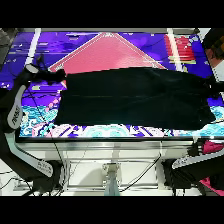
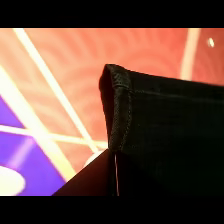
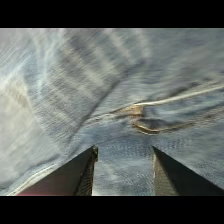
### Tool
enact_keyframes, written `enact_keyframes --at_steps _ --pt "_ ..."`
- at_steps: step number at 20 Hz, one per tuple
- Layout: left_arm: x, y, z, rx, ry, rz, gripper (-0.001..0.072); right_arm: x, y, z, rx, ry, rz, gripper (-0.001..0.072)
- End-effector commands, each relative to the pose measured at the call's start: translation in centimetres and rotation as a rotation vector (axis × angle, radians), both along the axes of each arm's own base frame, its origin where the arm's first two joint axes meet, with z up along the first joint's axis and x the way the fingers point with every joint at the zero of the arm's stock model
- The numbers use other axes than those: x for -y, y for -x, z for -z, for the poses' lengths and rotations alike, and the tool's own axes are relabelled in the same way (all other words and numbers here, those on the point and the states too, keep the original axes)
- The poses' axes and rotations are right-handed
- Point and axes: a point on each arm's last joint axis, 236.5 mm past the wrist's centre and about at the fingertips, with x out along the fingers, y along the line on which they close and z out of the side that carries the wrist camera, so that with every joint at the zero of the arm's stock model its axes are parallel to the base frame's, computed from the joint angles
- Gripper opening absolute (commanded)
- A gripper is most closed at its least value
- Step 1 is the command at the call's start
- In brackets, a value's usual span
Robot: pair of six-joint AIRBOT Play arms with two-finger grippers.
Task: Fold the clothes and pants, and hang the long-sleeved shirts on hangers.
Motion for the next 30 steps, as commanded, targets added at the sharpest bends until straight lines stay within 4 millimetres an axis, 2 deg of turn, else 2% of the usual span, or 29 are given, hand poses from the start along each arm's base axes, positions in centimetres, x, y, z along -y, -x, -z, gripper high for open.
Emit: enact_keyframes --at_steps 1,5,6,7,8,9,10,11,13,15,16,18,21,22,24,25,26,27,28,30 --pt "-4.8 -1.4 -3.7 0.077 -0.121 -0.091 0.0006 0.3 0.4 0.0 -0.009 0.001 0.003 0.0387" --pt "-4.3 -2.0 -4.0 0.096 -0.128 -0.084 0.0017 -0.1 0.2 -0.1 -0.005 -0.005 -0.003 0.0388" --pt "-4.3 -1.9 -4.0 0.092 -0.126 -0.082 0.0089 -0.2 0.1 -0.1 -0.002 -0.007 -0.003 0.0388" --pt "-4.1 -1.7 -4.1 0.087 -0.125 -0.077 0.0242 -0.2 0.1 -0.3 0.002 -0.017 0.001 0.0387" --pt "-4.2 -1.2 -4.3 0.072 -0.122 -0.07 0.0248 -0.2 0.3 -0.5 0.005 -0.033 0.003 0.0385" --pt "-4.3 -0.1 -4.4 0.035 -0.115 -0.055 0.0132 -0.2 0.7 -0.5 -0.004 -0.038 -0.002 0.0347" --pt "-4.2 1.5 -4.1 -0.023 -0.113 -0.02 0.0015 0.1 1.7 -0.3 -0.019 -0.028 -0.034 0.0153" --pt "-3.8 3.4 -3.9 -0.086 -0.111 0.041 0.001 0.6 2.7 -0.1 -0.035 -0.013 -0.06 0.0037" --pt "-2.5 7.5 -3.3 -0.203 -0.11 0.181 0.0008 1.4 4.6 0.0 -0.057 -0.035 -0.059 0.0035" --pt "-1.9 11.1 -2.7 -0.284 -0.104 0.212 0.0008 2.1 6.4 -0.6 -0.033 -0.06 -0.02 0.0035" --pt "-1.8 13.0 -2.2 -0.311 -0.096 0.205 0.0008 2.6 8.1 -0.8 -0.031 -0.067 0.011 0.0035" --pt "-1.3 17.5 -0.8 -0.382 -0.063 0.195 0.0008 3.2 12.2 -1.1 -0.056 -0.107 0.09 0.0035" --pt "-0.8 24.6 0.5 -0.457 -0.021 0.155 0.0009 3.4 19.5 -0.3 -0.134 -0.143 0.22 0.0036" --pt "-0.9 26.5 0.5 -0.462 -0.008 0.126 0.0009 3.5 21.2 0.3 -0.145 -0.162 0.291 0.0085" --pt "-1.0 28.8 -0.3 -0.437 0.04 0.041 0.0008 2.1 23.0 2.0 -0.184 -0.246 0.377 0.0531" --pt "-1.1 29.5 -0.8 -0.422 0.072 -0.019 0.001 1.1 23.3 3.1 -0.202 -0.279 0.379 0.0573" --pt "-1.0 29.9 -1.2 -0.408 0.103 -0.066 0.01 0.5 23.1 4.0 -0.211 -0.285 0.381 0.0594" --pt "-0.7 30.1 -1.4 -0.398 0.13 -0.085 0.0301 0.3 22.7 4.9 -0.214 -0.271 0.384 0.0626" --pt "-0.2 30.4 -1.4 -0.406 0.156 -0.095 0.0422 0.4 22.2 5.7 -0.216 -0.242 0.38 0.0626" --pt "0.6 31.5 -0.7 -0.454 0.191 -0.107 0.0433 1.5 20.3 6.8 -0.188 -0.159 0.386 0.0636"
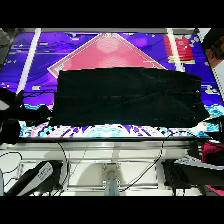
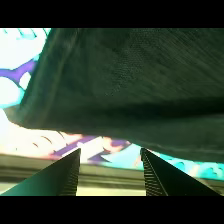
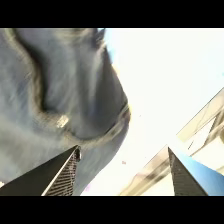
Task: Fold the clothes and pants, and hang the long-sleeved shirts on hangers.
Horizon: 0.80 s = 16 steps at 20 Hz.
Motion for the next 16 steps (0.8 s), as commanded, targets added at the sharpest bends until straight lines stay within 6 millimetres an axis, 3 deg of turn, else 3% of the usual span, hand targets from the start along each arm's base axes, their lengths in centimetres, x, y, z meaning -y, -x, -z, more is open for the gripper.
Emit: enact_keyframes --at_steps 1,4,7,9,11,12,16 --pt "1.7 2.1 0.6 -0.056 0.091 -0.076 0.0433 1.1 -2.4 2.3 0.012 0.1 0.043 0.0689" --pt "3.4 2.6 1.4 -0.078 0.171 -0.11 0.0433 0.5 -5.9 3.6 0.045 0.099 0.058 0.0689" --pt "3.1 2.3 1.9 -0.06 0.155 -0.126 0.0433 0.8 -7.4 5.3 0.034 0.129 0.066 0.0687" --pt "3.4 0.8 1.7 -0.024 0.192 -0.17 0.0434 0.8 -8.3 5.6 0.044 0.151 0.066 0.0676" --pt "4.5 -0.5 1.3 0.009 0.274 -0.187 0.0511 0.6 -8.7 5.6 0.047 0.161 0.053 0.0676" --pt "4.5 -0.6 1.6 0.0 0.277 -0.191 0.0511 0.5 -8.8 5.6 0.048 0.161 0.05 0.0676" --pt "4.9 1.8 2.4 -0.094 0.281 -0.13 0.0512 0.5 -8.8 5.6 0.05 0.163 0.047 0.0676"
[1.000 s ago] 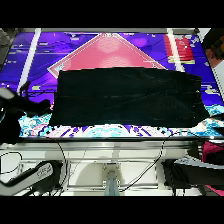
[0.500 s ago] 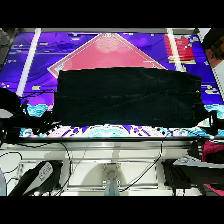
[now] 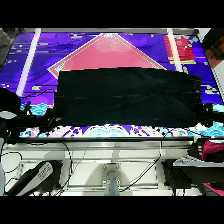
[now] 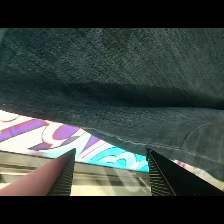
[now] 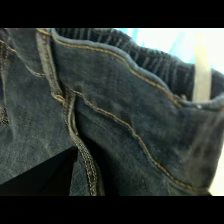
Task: Fold the clothes and pants, and hang the long-sleeved shirts on hangers.
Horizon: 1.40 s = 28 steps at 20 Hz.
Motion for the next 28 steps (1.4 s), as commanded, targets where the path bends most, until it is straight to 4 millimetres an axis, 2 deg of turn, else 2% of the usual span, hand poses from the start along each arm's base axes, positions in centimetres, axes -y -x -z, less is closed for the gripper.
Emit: enact_keyframes --at_steps 1,2,4,6,9,10,16,20,21,22,23,24,25,26,28 --pt "-0.4 2.1 1.2 -0.071 -0.034 0.071 0.0512 0.5 0.1 0.5 -0.014 0.034 -0.01 0.0677" --pt "-1.1 3.1 2.0 -0.118 -0.074 0.077 0.0512 0.4 0.1 0.5 -0.014 0.034 -0.011 0.0676" --pt "-1.1 3.2 2.5 -0.169 -0.053 0.029 0.0555 0.4 0.1 0.5 -0.011 0.03 -0.008 0.0677" --pt "-0.9 2.2 3.0 -0.171 -0.027 -0.013 0.0555 0.4 0.0 0.4 -0.009 0.028 -0.007 0.0677" --pt "-1.1 -0.8 4.0 -0.131 0.019 -0.134 0.0555 0.2 0.1 0.4 -0.011 0.02 -0.011 0.0677" --pt "-1.0 -1.3 4.3 -0.136 0.041 -0.159 0.0554 0.1 0.1 0.4 -0.011 0.017 -0.013 0.0677" --pt "-0.5 -1.0 6.6 -0.217 0.094 -0.19 0.0538 -0.2 0.1 0.3 -0.011 0.006 -0.017 0.0677" --pt "-1.2 -1.8 6.9 -0.194 0.071 -0.223 0.0461 -0.2 -0.4 0.0 0.01 -0.006 0.001 0.0676" --pt "-1.3 -2.3 6.8 -0.183 0.077 -0.243 0.0369 -0.2 -0.5 0.0 0.016 -0.004 -0.001 0.0675" --pt "-1.3 -2.7 6.8 -0.173 0.082 -0.259 0.0207 -0.1 -0.6 0.0 0.019 -0.001 0.002 0.0656" --pt "-1.4 -3.1 6.7 -0.163 0.086 -0.27 0.0057 -0.1 -0.6 0.0 0.018 0.0 0.002 0.0532" --pt "-1.4 -3.4 6.6 -0.156 0.093 -0.281 0.0011 -0.1 -0.6 0.0 0.019 0.0 0.003 0.0366" --pt "-1.3 -3.6 6.4 -0.137 0.098 -0.274 0.0011 -0.1 -0.6 0.0 0.019 0.0 0.003 0.0168" --pt "-1.2 -4.1 6.1 -0.103 0.103 -0.26 0.001 -0.1 -0.6 0.0 0.019 -0.001 0.005 0.0042" --pt "-0.8 -5.8 4.8 0.005 0.128 -0.234 0.0009 0.1 -0.8 -0.2 0.026 0.007 0.004 0.0035"
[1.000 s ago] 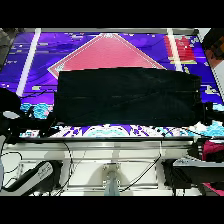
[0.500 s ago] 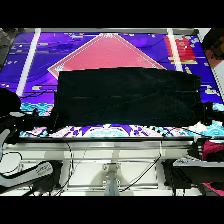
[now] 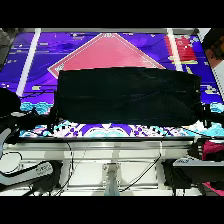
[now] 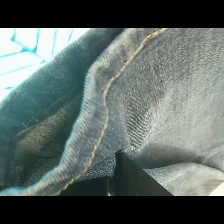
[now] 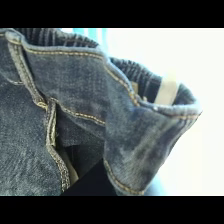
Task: Fold the clothes and pants, and hang the long-sleeved shirts on hangers.
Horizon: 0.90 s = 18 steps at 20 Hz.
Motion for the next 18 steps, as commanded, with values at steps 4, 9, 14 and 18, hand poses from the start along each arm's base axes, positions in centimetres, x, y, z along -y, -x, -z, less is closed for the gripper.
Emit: enact_keyframes --at_steps 4,9,14,18 --pt "0.5 -5.2 -7.2 0.393 -0.02 0.077 0.0008 0.3 0.1 -5.4 0.098 0.035 -0.105 0.0034" --pt "0.2 -4.7 -16.6 0.683 -0.226 0.15 0.0008 1.6 3.3 -15.2 0.21 0.228 -0.074 0.0035" --pt "-0.8 -3.7 -25.7 0.92 -0.388 0.015 0.0008 0.2 1.6 -22.8 0.33 0.389 0.034 0.0035" --pt "-2.3 -6.2 -25.3 0.911 -0.364 -0.088 0.0008 1.8 -2.9 -23.9 0.4 0.402 0.172 0.0035"
